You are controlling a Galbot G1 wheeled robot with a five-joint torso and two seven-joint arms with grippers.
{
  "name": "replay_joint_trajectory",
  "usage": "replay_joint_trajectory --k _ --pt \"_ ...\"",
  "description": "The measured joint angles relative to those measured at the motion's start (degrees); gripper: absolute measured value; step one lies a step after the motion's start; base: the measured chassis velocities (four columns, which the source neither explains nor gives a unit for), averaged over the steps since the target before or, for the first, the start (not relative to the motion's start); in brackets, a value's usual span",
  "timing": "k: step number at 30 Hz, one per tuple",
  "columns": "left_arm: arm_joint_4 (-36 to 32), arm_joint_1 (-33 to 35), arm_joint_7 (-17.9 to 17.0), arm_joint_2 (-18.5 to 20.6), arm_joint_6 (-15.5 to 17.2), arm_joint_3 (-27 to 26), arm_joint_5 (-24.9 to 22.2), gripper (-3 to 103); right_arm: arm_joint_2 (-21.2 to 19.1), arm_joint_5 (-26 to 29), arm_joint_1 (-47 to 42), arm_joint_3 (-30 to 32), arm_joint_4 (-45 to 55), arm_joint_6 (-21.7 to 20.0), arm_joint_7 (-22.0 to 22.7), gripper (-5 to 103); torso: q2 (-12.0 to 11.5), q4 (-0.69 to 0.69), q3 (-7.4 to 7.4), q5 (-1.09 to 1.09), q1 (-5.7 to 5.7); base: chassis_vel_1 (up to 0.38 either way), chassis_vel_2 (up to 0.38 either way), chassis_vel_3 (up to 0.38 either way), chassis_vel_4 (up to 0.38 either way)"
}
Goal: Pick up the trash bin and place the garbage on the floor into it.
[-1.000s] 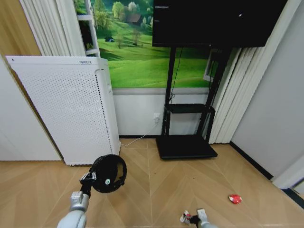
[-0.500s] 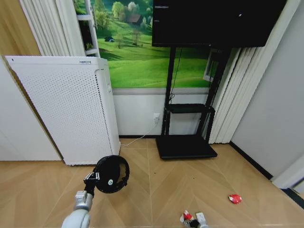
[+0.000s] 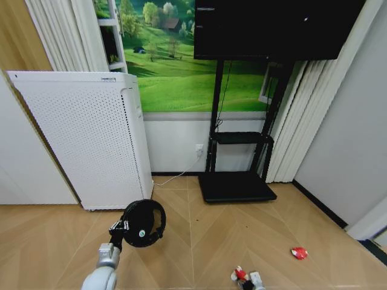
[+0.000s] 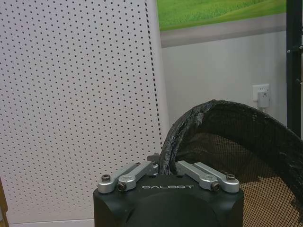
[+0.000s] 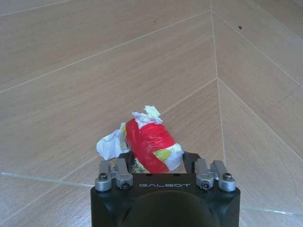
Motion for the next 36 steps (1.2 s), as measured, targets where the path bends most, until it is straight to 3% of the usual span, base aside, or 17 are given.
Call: replay_joint_trajectory --k 3,6,7,9,25,27,34,36 --pt "0.2 0.0 0.0 0.0 -0.2 0.0 0.1 5 0.0 -0.7 -0.3 0.0 0.3 0.1 0.2 44 0.0 0.00 0.00 0.00 0.00 0.000 0.000 0.000 0.000" --pt "0.3 0.0 0.0 -0.1 -0.3 0.2 0.2 5 -0.2 -0.8 -0.5 0.0 0.7 0.2 0.3 40 0.0 0.00 0.00 0.00 0.00 0.000 0.000 0.000 0.000" --pt "0.3 -0.1 0.0 -0.2 -0.3 0.3 0.3 5 -0.4 -0.8 -0.7 0.1 1.4 0.2 0.5 30 0.0 0.00 0.00 0.00 0.00 0.000 0.000 0.000 0.000" --pt "0.3 -0.2 0.0 -0.2 -0.4 0.5 0.3 5 -0.9 -0.7 -1.1 0.5 2.9 0.2 1.3 25 0.0 0.00 0.00 0.00 0.00 0.000 0.000 0.000 0.000" --pt "0.7 -1.8 0.0 -0.4 -0.4 2.8 1.2 5 -5.4 0.7 -3.2 8.3 16.5 -0.2 2.6 24 0.0 0.01 0.00 0.01 0.00 0.000 0.000 0.000 0.000" --pt "1.3 -3.6 -0.1 -1.7 -0.4 4.1 1.9 5 -7.7 -2.6 -3.6 12.2 26.3 0.1 1.6 24 0.0 0.01 0.00 0.00 0.00 0.000 0.000 0.000 0.000" --pt "1.3 -4.3 -0.2 -2.4 -0.4 5.5 2.5 5 -9.2 -7.3 -4.1 14.0 34.4 6.7 -3.2 24 0.0 0.00 0.00 -0.01 0.00 0.000 0.000 0.000 0.000" --pt "1.4 -4.5 -0.3 -2.7 -0.3 6.2 2.7 5 -9.2 -13.7 -4.1 14.0 36.7 12.8 -7.6 24 0.0 0.00 0.00 0.00 0.00 0.000 0.000 0.000 0.000"
